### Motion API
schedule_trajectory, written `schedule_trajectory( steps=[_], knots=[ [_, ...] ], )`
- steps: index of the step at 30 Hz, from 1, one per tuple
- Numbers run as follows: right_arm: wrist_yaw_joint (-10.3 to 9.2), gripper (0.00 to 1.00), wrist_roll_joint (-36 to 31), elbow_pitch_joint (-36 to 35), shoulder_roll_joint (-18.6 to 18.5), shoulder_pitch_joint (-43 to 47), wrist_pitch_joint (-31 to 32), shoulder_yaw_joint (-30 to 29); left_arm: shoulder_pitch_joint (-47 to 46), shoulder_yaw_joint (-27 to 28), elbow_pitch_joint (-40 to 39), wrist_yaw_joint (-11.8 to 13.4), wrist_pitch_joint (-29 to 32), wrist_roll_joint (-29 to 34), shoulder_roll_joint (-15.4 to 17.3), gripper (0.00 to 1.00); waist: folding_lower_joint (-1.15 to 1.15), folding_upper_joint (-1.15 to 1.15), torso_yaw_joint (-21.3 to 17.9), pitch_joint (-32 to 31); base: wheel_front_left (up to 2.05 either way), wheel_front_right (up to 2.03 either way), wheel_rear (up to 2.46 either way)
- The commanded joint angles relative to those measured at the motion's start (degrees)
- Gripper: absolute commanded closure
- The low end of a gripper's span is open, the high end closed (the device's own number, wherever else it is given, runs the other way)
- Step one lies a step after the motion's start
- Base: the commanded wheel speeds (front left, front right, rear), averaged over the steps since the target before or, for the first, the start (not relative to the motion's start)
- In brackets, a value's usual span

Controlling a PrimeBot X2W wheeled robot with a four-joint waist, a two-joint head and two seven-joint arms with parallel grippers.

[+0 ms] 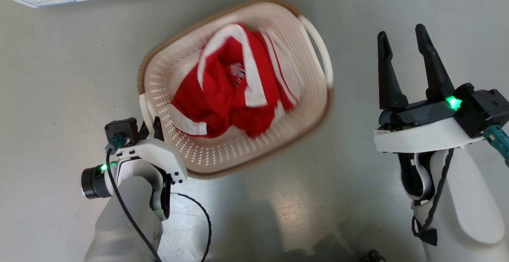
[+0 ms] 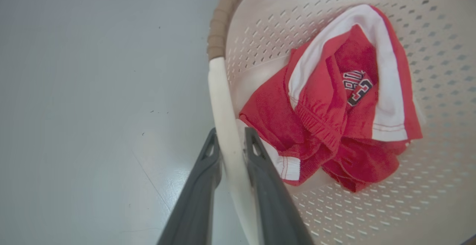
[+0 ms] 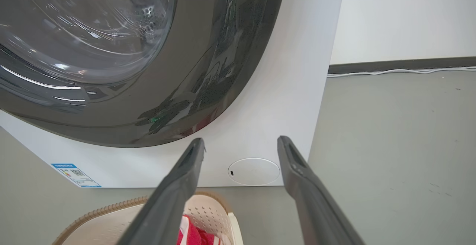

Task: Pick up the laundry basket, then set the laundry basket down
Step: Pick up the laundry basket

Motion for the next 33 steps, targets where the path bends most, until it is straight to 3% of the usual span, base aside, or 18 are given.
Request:
schedule_trajectory(
  steps=[1,14,33],
  knots=[
    [0.39,0.00,0.3,-1.5,0.1,0.8,-0.5,1.1,0.3,1.0,0.3,0.4,-0.3,0.0,0.7,1.00,0.00,0.00,0.0,0.1,0.00,0.00,0.00],
    [0.39,0.00,0.7,-1.1,0.1,0.7,-0.5,0.9,-0.5,4.0,0.5,1.3,-0.3,1.6,1.1,1.00,0.00,0.00,0.2,-0.1,0.00,0.00,0.00],
    [0.39,0.00,0.7,-1.0,0.1,0.7,-0.5,0.3,-3.1,7.0,1.7,0.9,-0.3,5.5,5.5,1.00,0.00,0.00,0.3,-0.2,0.00,0.00,0.00]
  ],
)
